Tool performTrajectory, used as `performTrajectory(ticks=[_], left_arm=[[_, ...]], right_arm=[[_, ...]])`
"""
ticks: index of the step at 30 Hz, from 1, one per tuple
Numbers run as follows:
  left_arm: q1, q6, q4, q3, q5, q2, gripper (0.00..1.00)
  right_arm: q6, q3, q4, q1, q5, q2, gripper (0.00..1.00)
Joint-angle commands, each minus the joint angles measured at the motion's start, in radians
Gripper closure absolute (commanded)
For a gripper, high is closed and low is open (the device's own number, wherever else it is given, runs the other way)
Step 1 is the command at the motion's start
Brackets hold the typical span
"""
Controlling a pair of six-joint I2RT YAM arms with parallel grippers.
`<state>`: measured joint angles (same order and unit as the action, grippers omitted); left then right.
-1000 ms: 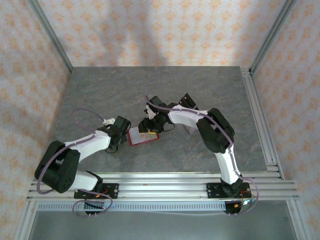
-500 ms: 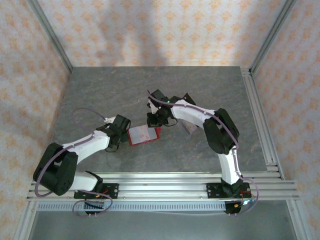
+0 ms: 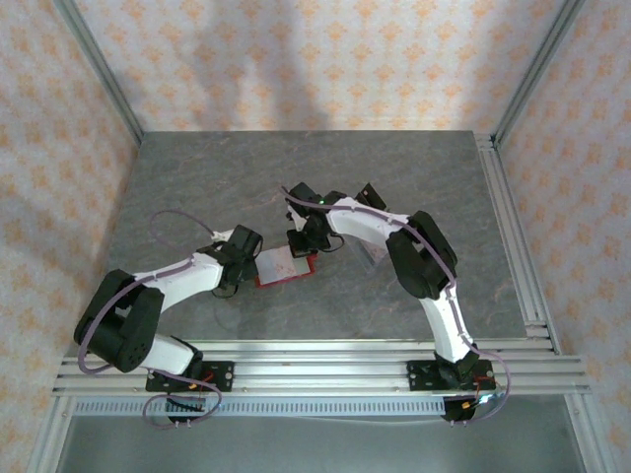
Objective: Put the credit cards into the card holder
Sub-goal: Insert the credit card into the card slot.
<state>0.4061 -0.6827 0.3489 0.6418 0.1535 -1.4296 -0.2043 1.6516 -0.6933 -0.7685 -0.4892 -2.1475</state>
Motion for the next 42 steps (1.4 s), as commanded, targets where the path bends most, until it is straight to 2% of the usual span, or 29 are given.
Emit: performTrajectory(ticks=[1,31,42], left_arm=[[0.008,0.003,-0.013,0.015,0.008,-0.013,0.38],[0.014,-0.005,-0.036,-0.004,-0.002,-0.037,0.39],[0.014,-0.021,0.028,-0.001,0.053,0.012,0.39]], right_arm=[[0.016,0.037,-0.030,-0.009,0.010,-0.024,1.00],[-0.057,0.132,0.017,-0.066,-0.117,-0.113,1.00],[-0.050,0.073,0.026,-0.039,-0.040,-0.018,1.00]])
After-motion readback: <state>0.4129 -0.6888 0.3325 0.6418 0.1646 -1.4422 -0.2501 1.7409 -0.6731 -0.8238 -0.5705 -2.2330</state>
